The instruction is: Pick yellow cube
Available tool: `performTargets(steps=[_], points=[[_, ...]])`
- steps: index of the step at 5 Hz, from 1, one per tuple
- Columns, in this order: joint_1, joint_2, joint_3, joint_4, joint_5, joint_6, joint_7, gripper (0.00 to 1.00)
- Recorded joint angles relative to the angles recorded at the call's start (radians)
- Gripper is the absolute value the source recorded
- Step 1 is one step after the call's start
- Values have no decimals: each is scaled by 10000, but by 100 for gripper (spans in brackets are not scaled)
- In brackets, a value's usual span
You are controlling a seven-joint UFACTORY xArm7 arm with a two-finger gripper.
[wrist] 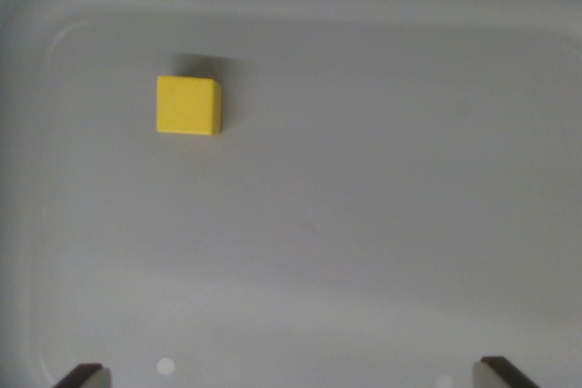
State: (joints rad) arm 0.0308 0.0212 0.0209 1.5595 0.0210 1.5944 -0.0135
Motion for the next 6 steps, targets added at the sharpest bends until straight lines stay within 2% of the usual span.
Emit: performTargets(steps=[5,6], points=[[14,67,7,-21,-7,-84,21,0],[39,188,21,-59,-21,-232,59,0]])
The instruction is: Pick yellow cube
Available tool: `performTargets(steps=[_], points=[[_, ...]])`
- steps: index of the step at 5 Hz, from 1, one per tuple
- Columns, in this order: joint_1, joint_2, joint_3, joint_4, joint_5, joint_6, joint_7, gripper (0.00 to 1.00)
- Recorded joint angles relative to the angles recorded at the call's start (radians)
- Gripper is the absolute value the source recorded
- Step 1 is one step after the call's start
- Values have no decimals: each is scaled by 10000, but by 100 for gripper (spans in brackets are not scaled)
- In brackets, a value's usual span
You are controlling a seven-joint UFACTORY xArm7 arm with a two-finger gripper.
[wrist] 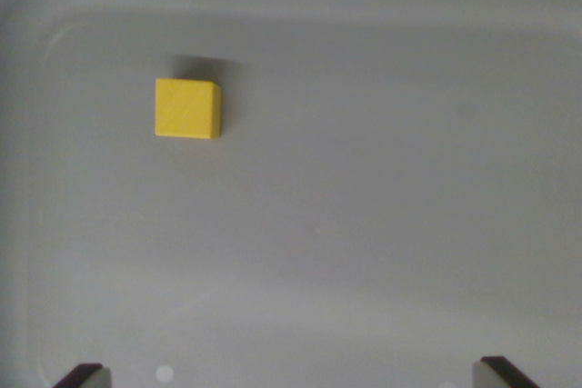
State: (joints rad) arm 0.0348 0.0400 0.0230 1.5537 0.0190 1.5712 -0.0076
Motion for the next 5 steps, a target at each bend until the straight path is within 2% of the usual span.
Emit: performTargets(steps=[1,2,3,4,5], points=[[0,0,0,0,0,0,0,0],[36,174,19,-54,-19,-214,55,0],[36,174,19,-54,-19,-214,55,0],[80,382,42,-118,-42,-472,121,0],[80,382,42,-118,-42,-472,121,0]])
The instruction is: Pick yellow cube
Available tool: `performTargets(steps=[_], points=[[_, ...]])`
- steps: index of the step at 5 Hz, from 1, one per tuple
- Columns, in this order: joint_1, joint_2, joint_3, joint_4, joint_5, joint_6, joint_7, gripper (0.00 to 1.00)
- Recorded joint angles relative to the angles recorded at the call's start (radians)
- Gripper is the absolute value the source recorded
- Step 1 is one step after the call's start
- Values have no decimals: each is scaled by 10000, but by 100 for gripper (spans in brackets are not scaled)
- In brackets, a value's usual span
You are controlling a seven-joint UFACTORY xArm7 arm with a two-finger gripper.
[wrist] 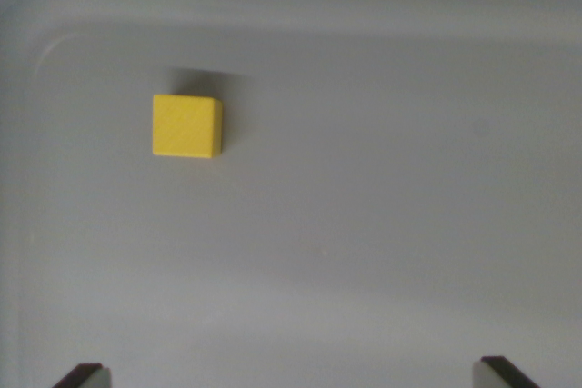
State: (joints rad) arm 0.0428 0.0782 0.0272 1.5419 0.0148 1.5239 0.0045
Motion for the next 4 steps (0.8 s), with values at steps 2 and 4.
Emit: performTargets(steps=[2,4], points=[[54,260,29,-80,-28,-321,82,0],[116,555,61,-171,-61,-685,176,0]])
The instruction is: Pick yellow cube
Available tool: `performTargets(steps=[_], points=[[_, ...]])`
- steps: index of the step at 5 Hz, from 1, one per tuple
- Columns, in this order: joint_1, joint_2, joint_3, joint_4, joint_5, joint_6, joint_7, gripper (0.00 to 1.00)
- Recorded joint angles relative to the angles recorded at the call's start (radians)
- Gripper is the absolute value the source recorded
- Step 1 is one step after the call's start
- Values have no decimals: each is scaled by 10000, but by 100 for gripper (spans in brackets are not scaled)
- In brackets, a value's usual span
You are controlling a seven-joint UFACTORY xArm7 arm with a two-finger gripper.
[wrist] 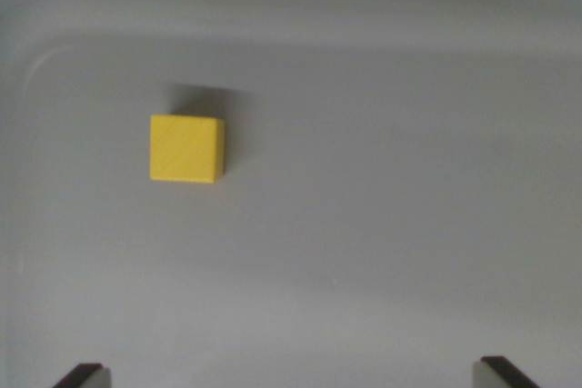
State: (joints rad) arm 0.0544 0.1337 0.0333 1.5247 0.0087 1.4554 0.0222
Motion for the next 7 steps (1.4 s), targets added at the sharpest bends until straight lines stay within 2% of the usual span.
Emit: performTargets(steps=[1,2,3,4,5,6,7], points=[[70,333,37,-103,-37,-412,106,0],[70,333,37,-103,-37,-412,106,0],[143,682,75,-211,-75,-842,217,0],[143,682,75,-211,-75,-842,217,0],[216,1030,113,-318,-113,-1272,327,0],[216,1030,113,-318,-113,-1272,327,0],[295,1407,155,-435,-154,-1738,447,0]])
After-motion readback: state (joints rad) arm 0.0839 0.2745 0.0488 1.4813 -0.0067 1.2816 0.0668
